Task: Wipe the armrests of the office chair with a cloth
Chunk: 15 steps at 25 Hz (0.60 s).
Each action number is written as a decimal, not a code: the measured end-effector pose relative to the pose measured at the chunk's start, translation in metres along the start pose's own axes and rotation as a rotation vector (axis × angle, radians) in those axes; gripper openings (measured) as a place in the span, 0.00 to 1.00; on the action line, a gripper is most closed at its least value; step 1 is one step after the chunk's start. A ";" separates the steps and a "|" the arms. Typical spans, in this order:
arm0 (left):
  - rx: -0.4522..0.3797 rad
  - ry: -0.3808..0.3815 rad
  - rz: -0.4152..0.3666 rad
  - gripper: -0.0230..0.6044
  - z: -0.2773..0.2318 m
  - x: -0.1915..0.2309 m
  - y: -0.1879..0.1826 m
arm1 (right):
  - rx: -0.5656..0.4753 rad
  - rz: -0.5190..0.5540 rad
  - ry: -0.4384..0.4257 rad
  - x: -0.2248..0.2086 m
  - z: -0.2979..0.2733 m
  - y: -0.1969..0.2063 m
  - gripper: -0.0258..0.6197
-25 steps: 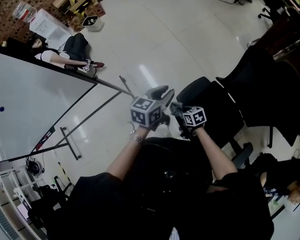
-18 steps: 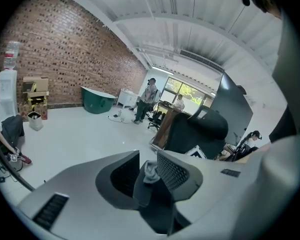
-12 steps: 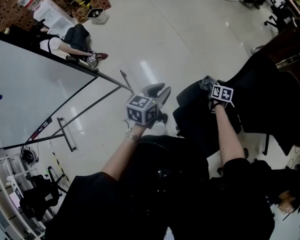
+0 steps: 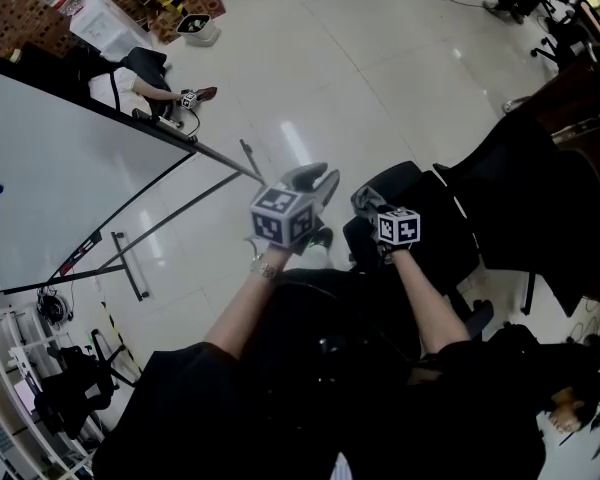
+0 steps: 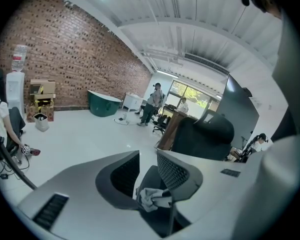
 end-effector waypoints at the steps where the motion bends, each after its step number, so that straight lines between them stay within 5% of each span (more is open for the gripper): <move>1: -0.001 0.005 -0.001 0.21 -0.001 -0.001 -0.001 | 0.024 0.019 -0.030 0.005 -0.001 0.005 0.07; 5: -0.004 0.006 0.004 0.21 0.000 -0.005 0.000 | -0.038 0.021 -0.087 -0.010 0.021 -0.023 0.07; 9: 0.009 -0.025 0.010 0.21 0.006 -0.004 0.001 | -0.159 -0.102 0.055 -0.087 0.048 -0.086 0.07; 15: 0.010 -0.093 0.031 0.21 0.027 0.006 0.007 | -0.122 -0.201 0.258 -0.153 0.046 -0.105 0.07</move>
Point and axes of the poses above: the fingertips, and each gripper's own axes: z backward along the fingers, x to its left, y out of its underside, the point moved 7 cm from there along z, backward along the fingers, and after that the axes turned 8 degrees about -z, right-handed, at the moved point
